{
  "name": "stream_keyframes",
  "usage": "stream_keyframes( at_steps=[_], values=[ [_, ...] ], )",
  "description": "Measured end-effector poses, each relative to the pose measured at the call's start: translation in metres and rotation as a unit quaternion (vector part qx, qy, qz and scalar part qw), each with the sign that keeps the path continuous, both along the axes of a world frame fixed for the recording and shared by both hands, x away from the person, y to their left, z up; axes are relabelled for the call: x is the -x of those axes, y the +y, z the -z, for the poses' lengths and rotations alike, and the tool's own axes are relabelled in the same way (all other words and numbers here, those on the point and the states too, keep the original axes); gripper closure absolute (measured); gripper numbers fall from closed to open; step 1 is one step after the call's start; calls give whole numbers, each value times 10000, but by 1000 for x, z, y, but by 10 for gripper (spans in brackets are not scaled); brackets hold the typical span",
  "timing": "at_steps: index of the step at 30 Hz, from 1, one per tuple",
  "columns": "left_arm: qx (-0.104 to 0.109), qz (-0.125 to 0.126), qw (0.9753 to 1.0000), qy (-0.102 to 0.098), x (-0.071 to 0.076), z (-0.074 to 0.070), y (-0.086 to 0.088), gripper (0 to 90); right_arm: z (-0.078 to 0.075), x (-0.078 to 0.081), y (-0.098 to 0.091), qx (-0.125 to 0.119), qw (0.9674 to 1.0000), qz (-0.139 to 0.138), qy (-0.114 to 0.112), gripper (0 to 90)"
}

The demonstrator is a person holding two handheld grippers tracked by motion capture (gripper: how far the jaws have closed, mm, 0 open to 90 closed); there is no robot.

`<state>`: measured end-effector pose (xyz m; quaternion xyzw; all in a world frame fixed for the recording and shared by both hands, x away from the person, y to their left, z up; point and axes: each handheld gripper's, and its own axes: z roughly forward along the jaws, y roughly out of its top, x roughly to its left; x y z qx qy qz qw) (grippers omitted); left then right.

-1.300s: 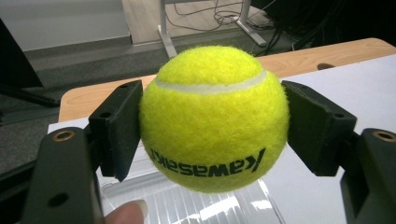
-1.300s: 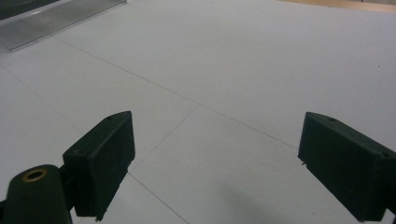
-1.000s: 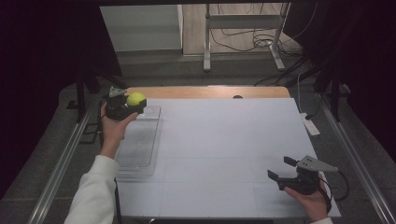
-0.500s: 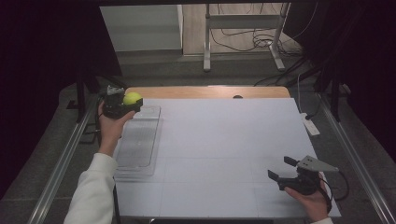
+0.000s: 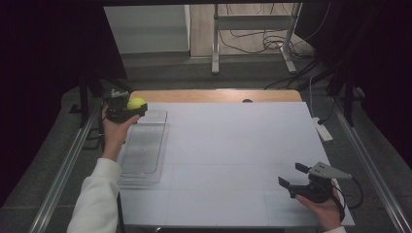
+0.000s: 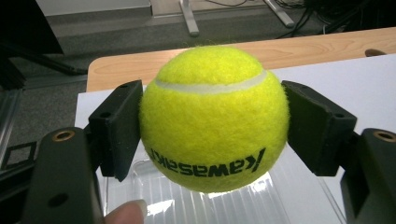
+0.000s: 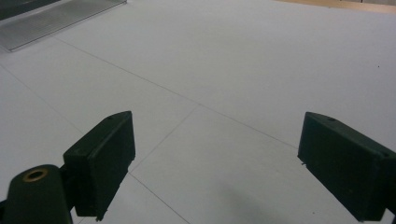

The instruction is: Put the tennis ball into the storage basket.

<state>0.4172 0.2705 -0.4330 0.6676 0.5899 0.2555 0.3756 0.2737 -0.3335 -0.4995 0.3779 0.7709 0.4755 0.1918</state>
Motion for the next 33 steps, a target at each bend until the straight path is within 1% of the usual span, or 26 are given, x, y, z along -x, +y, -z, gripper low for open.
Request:
stream_keyframes(
  at_steps=[4, 14, 25, 33],
  values=[
    [7, 13, 10000, 57, -1, 2, 2, 266, 0, 0, 0, -2, 10000, -2, 3, 113],
    [4, -61, 9998, 186, -2, 6, 8, 266, 1, 0, 1, 26, 10000, 1, 13, 113],
    [-55, -105, 9994, 333, -6, 13, 10, 266, 1, 0, 0, 13, 10000, 4, 15, 113],
    [-113, -110, 9990, 409, -9, 19, 9, 266, 2, -1, 1, 31, 10000, -10, 33, 113]
  ],
)
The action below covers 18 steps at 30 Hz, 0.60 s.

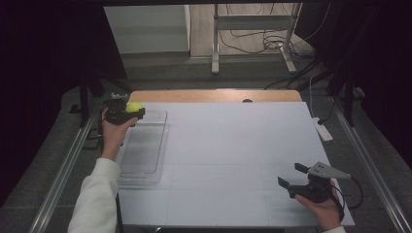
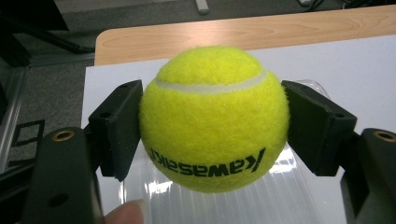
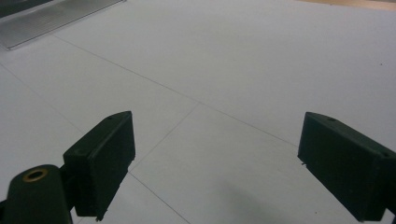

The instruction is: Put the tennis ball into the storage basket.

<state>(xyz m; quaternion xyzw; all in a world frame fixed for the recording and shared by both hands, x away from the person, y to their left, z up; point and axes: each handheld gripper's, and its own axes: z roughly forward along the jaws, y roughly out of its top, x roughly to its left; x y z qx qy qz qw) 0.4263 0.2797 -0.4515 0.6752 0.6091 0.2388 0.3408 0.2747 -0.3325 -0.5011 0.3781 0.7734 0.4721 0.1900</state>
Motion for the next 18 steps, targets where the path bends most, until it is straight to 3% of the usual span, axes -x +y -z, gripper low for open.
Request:
stream_keyframes(
  at_steps=[18],
  values=[
    [-73, 19, 9997, 212, -3, 10, 0, 266, 0, 0, -1, -8, 10000, 8, -7, 113]
  ],
)
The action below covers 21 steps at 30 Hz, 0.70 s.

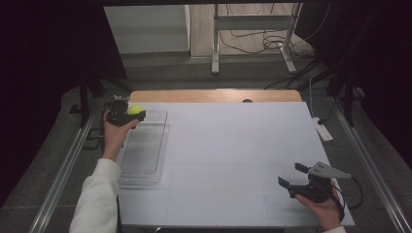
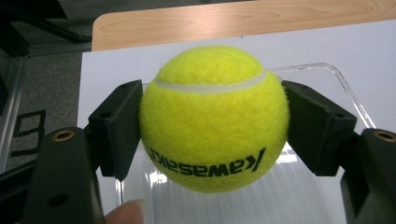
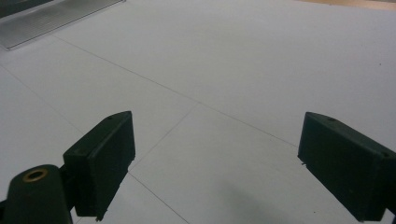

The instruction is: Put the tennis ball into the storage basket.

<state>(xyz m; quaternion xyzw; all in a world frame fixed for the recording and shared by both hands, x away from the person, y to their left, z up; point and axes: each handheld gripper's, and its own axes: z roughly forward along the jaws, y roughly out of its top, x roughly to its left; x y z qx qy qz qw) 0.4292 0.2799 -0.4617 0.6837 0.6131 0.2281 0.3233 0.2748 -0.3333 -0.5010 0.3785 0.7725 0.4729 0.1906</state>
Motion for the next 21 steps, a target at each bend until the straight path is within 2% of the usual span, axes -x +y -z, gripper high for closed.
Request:
stream_keyframes(
  at_steps=[14, 21],
  values=[
    [-83, 18, 9998, 172, -3, 7, -1, 266, 0, 0, 0, 6, 10000, 3, -3, 113],
    [-49, 43, 9997, 247, -4, 10, -2, 266, 0, 0, 0, 26, 10000, 10, 4, 113]
  ],
)
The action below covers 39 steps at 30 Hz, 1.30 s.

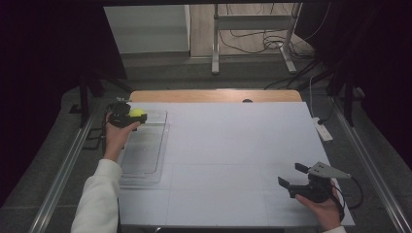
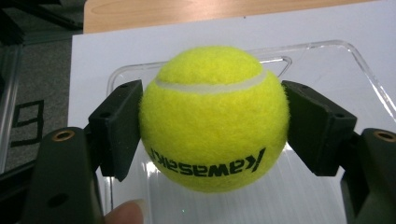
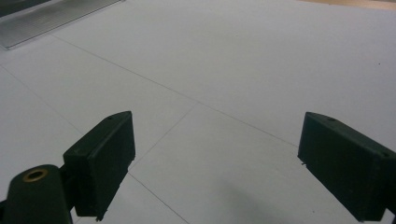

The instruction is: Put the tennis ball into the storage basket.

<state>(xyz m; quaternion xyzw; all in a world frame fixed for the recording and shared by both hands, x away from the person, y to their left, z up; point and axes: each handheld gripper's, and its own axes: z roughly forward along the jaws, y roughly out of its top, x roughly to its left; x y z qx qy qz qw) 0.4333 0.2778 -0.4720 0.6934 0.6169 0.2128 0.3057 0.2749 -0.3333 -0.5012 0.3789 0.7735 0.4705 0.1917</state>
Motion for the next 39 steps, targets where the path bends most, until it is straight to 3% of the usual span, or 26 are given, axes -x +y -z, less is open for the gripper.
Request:
stream_keyframes(
  at_steps=[15, 39],
  values=[
    [-90, 95, 9995, 294, -2, 12, 0, 266, 1, 0, 0, 5, 10000, -4, 11, 113],
    [-395, 149, 9977, 538, -9, 23, -7, 265, 1, -1, 0, 15, 10000, 9, 18, 113]
  ],
)
